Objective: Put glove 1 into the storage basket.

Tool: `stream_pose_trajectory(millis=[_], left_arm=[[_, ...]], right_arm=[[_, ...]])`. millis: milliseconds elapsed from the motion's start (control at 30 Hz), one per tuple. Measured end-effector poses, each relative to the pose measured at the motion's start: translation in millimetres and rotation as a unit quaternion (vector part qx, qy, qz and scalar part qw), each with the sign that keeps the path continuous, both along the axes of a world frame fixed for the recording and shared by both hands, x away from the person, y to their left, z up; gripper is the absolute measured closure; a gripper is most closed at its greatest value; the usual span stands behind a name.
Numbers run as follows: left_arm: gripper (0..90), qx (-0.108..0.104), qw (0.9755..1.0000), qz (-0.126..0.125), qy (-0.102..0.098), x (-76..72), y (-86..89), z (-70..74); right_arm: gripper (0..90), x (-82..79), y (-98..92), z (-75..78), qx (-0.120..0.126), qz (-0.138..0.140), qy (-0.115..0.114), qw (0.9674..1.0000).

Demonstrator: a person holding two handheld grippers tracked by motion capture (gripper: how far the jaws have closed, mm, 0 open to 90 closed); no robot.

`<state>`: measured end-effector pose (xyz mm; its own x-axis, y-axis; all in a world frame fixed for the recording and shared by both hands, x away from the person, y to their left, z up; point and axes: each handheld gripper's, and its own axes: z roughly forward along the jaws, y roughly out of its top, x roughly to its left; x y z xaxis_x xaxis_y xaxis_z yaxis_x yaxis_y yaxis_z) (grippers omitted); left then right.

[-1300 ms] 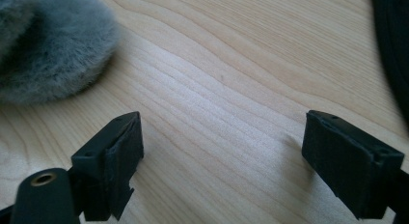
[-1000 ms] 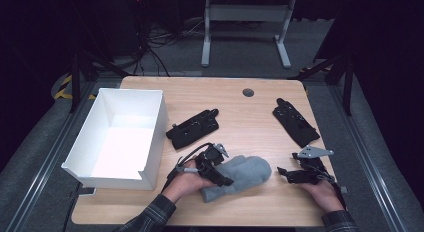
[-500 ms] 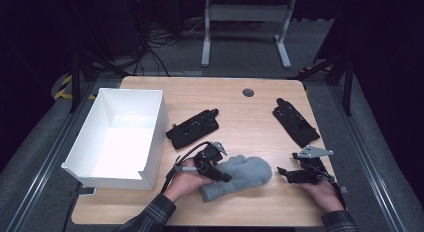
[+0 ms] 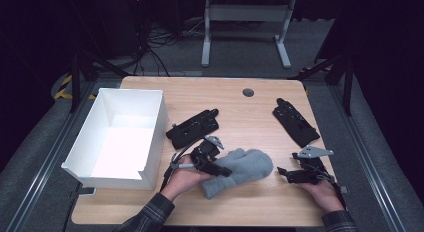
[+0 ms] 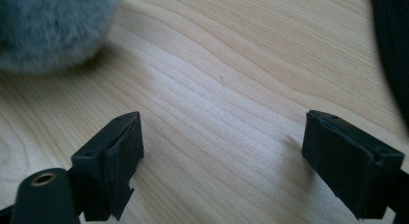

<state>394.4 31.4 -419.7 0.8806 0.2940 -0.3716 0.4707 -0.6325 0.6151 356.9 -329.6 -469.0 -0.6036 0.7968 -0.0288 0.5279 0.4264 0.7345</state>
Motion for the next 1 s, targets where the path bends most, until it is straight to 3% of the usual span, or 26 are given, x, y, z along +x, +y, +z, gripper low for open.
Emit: stream_pose_trajectory(millis=[333,633,1000], left_arm=[[69.2,-0.029,0.9988,0.033,-0.018,2.8,14.0,28.4],[69.2,-0.032,0.9980,0.043,-0.033,3.8,21.5,53.5],[69.1,-0.032,0.9965,0.059,-0.051,6.8,38.2,99.0]], right_arm=[[14.8,0.1,0.1,0.0,0.000,-0.001,0.000,1.0000],[14.8,0.2,0.2,0.0,0.000,-0.001,0.000,1.0000],[14.8,0.1,0.3,0.0,0.000,-0.002,0.000,1.0000]])
